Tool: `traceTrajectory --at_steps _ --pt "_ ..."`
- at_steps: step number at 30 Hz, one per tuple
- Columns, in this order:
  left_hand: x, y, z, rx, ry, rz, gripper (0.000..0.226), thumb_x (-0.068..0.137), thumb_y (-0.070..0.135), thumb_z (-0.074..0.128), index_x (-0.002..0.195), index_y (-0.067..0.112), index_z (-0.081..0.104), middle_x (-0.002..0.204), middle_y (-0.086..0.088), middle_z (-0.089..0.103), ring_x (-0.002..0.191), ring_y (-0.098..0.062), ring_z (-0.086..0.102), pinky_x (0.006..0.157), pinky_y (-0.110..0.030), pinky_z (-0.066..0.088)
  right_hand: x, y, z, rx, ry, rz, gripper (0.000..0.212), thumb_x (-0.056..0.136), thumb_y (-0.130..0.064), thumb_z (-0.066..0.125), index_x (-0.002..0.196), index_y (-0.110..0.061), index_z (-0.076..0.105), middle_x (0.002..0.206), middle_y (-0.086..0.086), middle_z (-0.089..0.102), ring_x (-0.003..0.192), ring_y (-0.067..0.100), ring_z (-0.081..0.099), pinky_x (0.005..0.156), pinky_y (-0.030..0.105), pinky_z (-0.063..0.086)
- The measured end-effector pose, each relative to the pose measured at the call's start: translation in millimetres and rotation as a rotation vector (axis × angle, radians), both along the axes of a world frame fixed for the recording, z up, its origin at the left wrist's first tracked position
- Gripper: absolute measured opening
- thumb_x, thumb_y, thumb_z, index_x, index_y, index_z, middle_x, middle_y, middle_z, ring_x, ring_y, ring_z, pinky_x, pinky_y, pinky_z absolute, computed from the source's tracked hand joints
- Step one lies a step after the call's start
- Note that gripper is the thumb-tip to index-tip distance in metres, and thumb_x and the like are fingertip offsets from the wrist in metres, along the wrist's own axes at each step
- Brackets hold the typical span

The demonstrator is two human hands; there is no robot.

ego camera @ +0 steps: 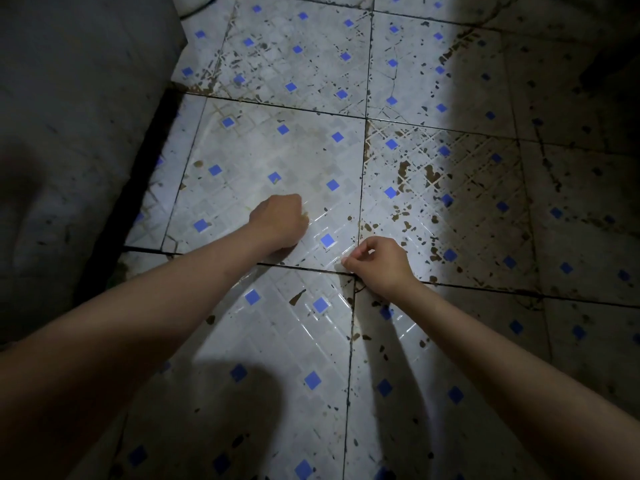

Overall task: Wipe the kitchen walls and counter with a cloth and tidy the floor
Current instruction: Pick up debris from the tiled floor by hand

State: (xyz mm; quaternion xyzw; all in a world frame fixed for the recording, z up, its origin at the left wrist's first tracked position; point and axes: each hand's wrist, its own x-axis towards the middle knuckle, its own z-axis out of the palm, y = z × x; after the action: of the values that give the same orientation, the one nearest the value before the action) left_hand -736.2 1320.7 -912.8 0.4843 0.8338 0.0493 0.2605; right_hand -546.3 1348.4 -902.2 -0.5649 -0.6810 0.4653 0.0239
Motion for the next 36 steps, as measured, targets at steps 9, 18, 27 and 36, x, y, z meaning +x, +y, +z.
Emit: traceTrajectory --at_steps 9,18,27,36 --pt "-15 -14 14 0.065 -0.959 0.695 0.025 0.087 0.01 0.039 0.081 0.007 0.062 0.05 0.001 0.052 0.04 -0.012 0.028 0.045 -0.023 0.025 -3 0 2 -0.008 0.016 -0.001 0.019 0.08 -0.025 0.073 0.079 -0.009 0.064 0.085 0.007 0.07 0.084 0.016 0.064 0.068 0.018 0.045" --pt "-35 -21 14 0.163 -1.356 0.923 0.044 0.092 0.03 0.038 0.051 0.015 0.039 0.054 0.0 0.045 0.043 -0.012 0.028 0.052 -0.025 0.026 -12 4 4 -0.136 0.08 -0.023 0.021 0.083 -0.019 0.069 0.069 -0.006 0.062 0.064 0.003 0.061 0.065 0.013 0.058 0.069 0.02 0.047" --pt "-47 6 16 0.196 -0.915 0.876 0.012 0.091 0.016 0.055 0.08 0.015 0.06 0.064 -0.003 0.047 0.04 -0.011 0.036 0.046 -0.022 0.029 -18 5 7 -0.238 0.144 -0.096 0.019 0.085 -0.014 0.066 0.074 0.001 0.063 0.056 0.005 0.058 0.037 0.006 0.048 0.042 0.018 0.043" --pt "-51 21 -3 0.267 -0.064 0.323 0.02 0.079 0.025 0.07 0.092 0.012 0.062 0.109 -0.008 0.064 0.104 -0.025 0.057 0.082 -0.027 0.042 -18 2 -6 -0.188 0.097 -0.028 0.02 0.076 -0.018 0.076 0.076 0.001 0.068 0.079 0.011 0.07 0.081 0.021 0.068 0.083 0.035 0.055"
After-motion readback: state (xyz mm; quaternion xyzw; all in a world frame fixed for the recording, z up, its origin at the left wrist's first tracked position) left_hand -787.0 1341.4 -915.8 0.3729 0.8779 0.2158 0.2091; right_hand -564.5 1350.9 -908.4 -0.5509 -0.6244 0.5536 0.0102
